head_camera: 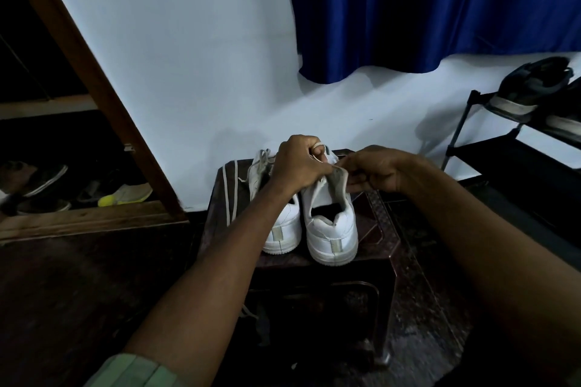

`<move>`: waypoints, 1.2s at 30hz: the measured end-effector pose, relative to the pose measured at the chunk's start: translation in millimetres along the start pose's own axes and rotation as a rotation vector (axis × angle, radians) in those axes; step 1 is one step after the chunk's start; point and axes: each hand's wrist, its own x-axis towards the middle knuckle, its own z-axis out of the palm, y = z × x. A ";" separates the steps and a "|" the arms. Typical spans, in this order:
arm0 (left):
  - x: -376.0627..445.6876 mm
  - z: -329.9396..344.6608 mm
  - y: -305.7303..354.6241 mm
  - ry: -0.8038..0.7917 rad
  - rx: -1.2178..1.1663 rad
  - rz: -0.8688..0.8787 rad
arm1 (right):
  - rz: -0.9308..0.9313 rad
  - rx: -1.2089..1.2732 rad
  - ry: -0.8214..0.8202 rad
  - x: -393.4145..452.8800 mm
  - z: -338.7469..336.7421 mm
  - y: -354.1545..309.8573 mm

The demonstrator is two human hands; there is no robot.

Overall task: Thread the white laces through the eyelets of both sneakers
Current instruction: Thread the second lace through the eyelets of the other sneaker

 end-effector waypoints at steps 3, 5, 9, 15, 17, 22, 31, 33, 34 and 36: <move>1.5 -1.5 -2.5 -0.010 -0.080 -0.084 | -0.050 -0.021 0.085 6.3 4.5 5.0; 1.2 -6.9 -0.4 -0.073 -0.246 -0.180 | -0.066 0.014 0.093 6.1 7.3 5.3; 4.1 -21.0 12.7 -0.085 -0.552 -0.376 | -0.109 0.186 0.108 -8.5 11.5 -5.3; 9.8 -40.5 18.8 -0.016 -0.799 -0.438 | -0.173 0.495 0.203 -15.4 -15.6 -18.6; 8.5 -44.2 19.9 0.006 -0.802 -0.405 | -0.229 0.014 0.299 -18.4 -22.1 -13.5; 11.0 -50.0 22.7 0.026 -0.820 -0.383 | -0.250 -0.640 0.115 -34.1 -14.8 -14.4; 8.9 -43.6 9.5 0.126 -0.361 -0.235 | -0.351 0.589 0.027 -25.8 -17.1 -22.9; 8.4 -42.7 10.6 0.082 -0.308 -0.252 | -0.333 0.251 0.168 -26.1 -18.9 -22.6; 8.2 -42.1 11.4 0.066 -0.285 -0.257 | -0.336 -0.018 0.214 -27.9 -18.3 -21.1; 8.1 -40.2 11.1 0.048 -0.241 -0.261 | -0.310 -0.450 0.168 -33.0 -17.2 -18.0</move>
